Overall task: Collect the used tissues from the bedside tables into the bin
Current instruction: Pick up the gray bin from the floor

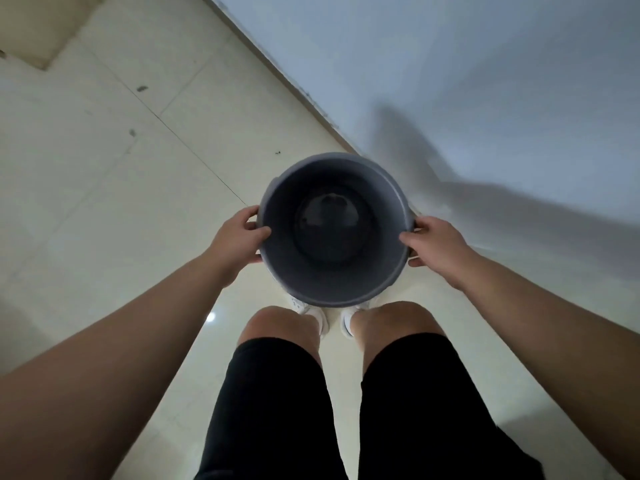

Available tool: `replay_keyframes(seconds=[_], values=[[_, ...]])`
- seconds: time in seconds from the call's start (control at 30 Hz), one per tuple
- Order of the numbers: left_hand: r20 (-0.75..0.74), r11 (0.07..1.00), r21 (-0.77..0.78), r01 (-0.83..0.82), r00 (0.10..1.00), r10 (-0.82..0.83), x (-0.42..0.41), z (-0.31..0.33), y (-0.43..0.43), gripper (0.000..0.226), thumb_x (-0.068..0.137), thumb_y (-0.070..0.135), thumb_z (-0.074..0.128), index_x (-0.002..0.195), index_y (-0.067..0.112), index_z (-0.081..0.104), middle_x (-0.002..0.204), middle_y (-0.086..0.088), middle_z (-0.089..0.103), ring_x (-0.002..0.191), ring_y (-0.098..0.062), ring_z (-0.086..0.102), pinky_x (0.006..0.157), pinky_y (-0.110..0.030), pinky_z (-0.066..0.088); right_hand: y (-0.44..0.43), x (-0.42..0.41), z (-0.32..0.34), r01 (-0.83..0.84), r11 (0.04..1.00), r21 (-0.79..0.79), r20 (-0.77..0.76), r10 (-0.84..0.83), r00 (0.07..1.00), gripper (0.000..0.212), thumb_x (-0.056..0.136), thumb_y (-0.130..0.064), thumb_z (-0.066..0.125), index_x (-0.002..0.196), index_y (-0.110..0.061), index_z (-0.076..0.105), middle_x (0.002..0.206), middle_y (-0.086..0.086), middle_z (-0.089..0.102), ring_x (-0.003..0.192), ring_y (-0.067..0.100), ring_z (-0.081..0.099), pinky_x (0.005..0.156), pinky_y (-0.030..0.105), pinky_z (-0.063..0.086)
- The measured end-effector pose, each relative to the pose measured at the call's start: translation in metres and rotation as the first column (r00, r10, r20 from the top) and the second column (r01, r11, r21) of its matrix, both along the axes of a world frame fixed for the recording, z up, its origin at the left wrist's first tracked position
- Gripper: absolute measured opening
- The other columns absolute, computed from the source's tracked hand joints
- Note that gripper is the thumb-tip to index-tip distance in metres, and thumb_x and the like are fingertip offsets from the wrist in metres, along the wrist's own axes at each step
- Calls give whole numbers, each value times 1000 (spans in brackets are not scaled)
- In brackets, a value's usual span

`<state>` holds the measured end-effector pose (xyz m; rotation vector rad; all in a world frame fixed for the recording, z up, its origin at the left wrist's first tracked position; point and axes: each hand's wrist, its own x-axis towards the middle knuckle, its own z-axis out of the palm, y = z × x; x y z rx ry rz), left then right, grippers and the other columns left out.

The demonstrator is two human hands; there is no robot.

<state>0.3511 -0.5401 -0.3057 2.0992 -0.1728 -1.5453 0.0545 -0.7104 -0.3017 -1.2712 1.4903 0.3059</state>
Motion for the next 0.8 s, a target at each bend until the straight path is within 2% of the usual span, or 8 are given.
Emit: replay_keyframes(seconds=[0.07,0.13,0.23,0.3,0.4,0.5,0.6,0.8], values=[[38,1000,-15,-25,999,26,5,66,12,49,102,7,57,148,24,51,121,-3,72,102,-18,73,66,-29,60,0,14,64,-49,999,-15,41,49,998,14,97,-21,65,97,-35,63,101,-5,73,87,18,73,60,28,58],[90,998,-43,-47,995,51,12,134,25,46,101,12,62,143,26,52,120,-3,71,101,-19,72,69,-33,61,2,27,131,-111,994,-9,79,111,991,16,98,-24,66,108,-34,60,106,-7,71,93,18,73,60,29,59],[166,991,-77,-112,978,124,26,225,55,41,96,16,71,130,31,54,115,-2,70,100,-24,71,78,-46,64,11,51,223,-213,977,-15,136,213,968,33,97,-28,68,127,-37,54,114,-11,68,100,15,70,60,27,58],[158,971,-89,-223,959,235,38,275,82,35,95,13,69,123,31,56,111,-2,74,98,-25,74,80,-49,66,19,74,274,-265,963,-40,185,268,946,43,98,-29,69,134,-40,49,120,-11,67,102,14,70,63,27,59],[97,917,-131,-376,916,389,59,327,125,36,94,8,67,118,34,59,96,3,83,88,-21,80,73,-45,68,30,117,329,-330,943,-30,284,325,902,50,99,-29,69,140,-43,44,126,-7,70,102,15,74,72,29,63],[103,838,-181,-514,838,536,79,355,170,36,94,8,68,119,33,60,94,4,83,86,-24,80,63,-36,65,45,178,361,-429,901,-55,343,421,840,53,99,-24,70,139,-44,42,120,-7,72,92,10,77,68,25,63],[110,750,-227,-621,749,654,102,363,212,37,93,8,70,116,35,59,91,3,83,85,-27,79,60,-35,65,66,248,377,-534,834,-139,335,547,767,49,98,-22,69,132,-44,41,114,-16,69,92,9,75,63,20,61],[69,614,-292,-733,625,778,165,355,288,38,93,10,71,117,35,58,93,2,82,77,-22,80,60,-37,66,123,373,390,-672,706,-224,255,707,659,47,98,-24,66,129,-47,40,116,-14,68,100,13,70,75,31,64]])
